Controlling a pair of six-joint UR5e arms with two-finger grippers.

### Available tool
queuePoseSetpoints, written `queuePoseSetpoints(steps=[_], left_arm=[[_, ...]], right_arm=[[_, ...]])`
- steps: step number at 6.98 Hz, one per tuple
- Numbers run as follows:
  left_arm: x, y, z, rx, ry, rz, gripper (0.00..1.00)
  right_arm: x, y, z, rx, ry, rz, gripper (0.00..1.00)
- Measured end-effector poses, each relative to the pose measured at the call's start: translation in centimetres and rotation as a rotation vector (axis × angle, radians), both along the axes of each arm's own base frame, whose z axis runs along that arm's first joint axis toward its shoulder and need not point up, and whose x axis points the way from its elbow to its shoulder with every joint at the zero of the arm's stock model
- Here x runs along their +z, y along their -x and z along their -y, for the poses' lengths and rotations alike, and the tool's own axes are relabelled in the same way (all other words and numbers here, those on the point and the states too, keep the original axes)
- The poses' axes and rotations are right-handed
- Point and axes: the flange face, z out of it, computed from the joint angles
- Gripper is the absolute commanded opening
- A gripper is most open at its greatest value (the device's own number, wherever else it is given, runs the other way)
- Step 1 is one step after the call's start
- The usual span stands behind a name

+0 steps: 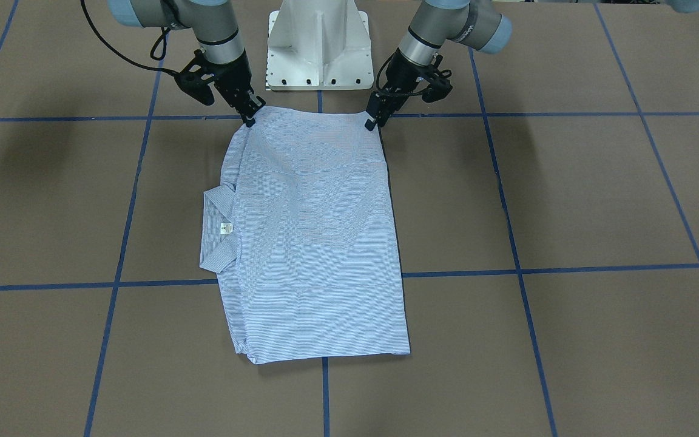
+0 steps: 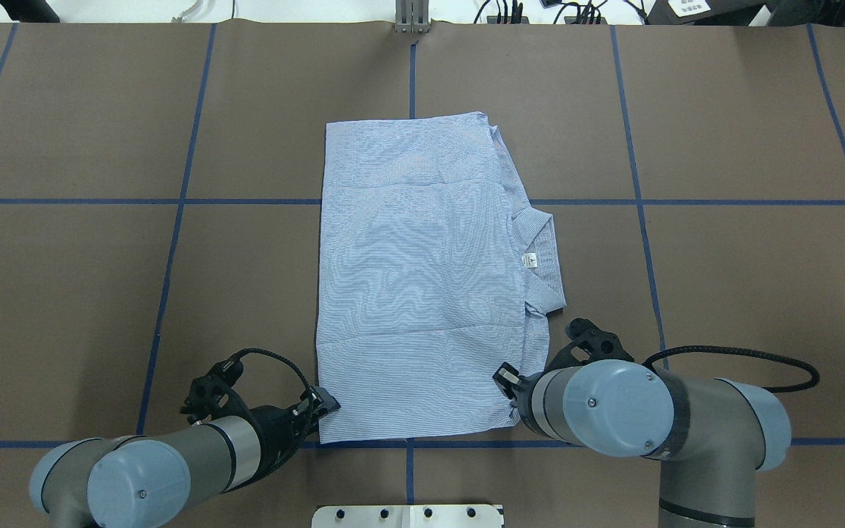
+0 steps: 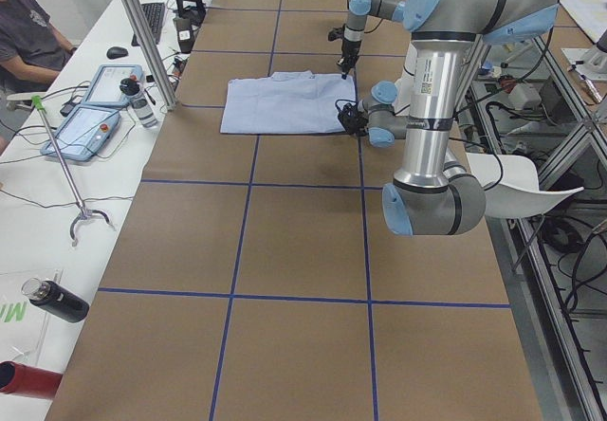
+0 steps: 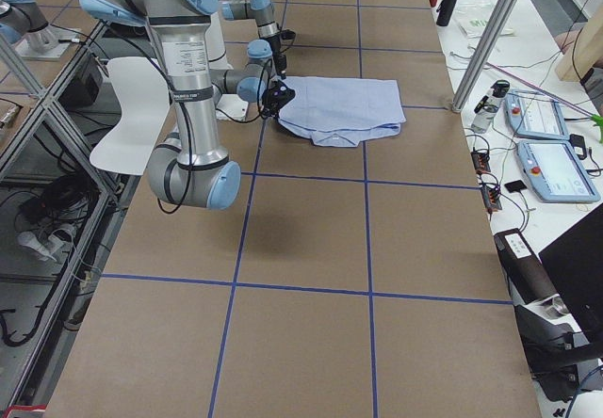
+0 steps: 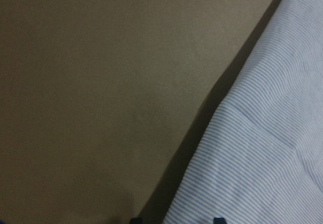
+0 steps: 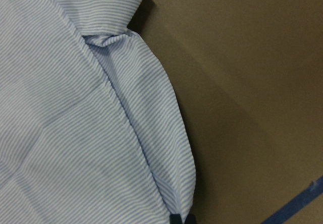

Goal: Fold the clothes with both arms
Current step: 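Hold both grippers at the two shirt corners nearest the robot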

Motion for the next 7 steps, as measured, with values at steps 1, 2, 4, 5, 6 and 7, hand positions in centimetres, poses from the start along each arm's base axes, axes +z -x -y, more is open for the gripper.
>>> queuePoseSetpoints(steps=[1, 2, 4, 5, 6, 7], left_arm=[[0.12, -0.13, -0.18, -0.001, -0.001, 0.003, 0.06], [0.28, -0.18, -0.30, -0.004, -0.003, 0.006, 0.00], [0.67, -0.17, -0.54, -0.004, -0.004, 0.013, 0.00], [0.66, -0.20, -0.68, -0.002, -0.005, 0.013, 0.12], [0.54, -0.21, -0.73, -0.001, -0.005, 0.010, 0.19], [0.41, -0.19, -0.76, -0.001, -0.006, 0.008, 0.21]], right_arm=[[-0.07, -0.03, 0.00, 0.000, -0.001, 0.001, 0.00], [-0.11, -0.04, -0.01, 0.000, 0.000, 0.002, 0.00], [-0.12, -0.06, -0.01, 0.000, -0.001, 0.003, 0.00], [-0.11, -0.06, -0.01, 0.001, -0.001, 0.002, 0.00], [-0.13, -0.08, -0.01, 0.001, -0.001, 0.003, 0.00], [-0.16, -0.09, -0.01, 0.001, -0.001, 0.003, 0.00]])
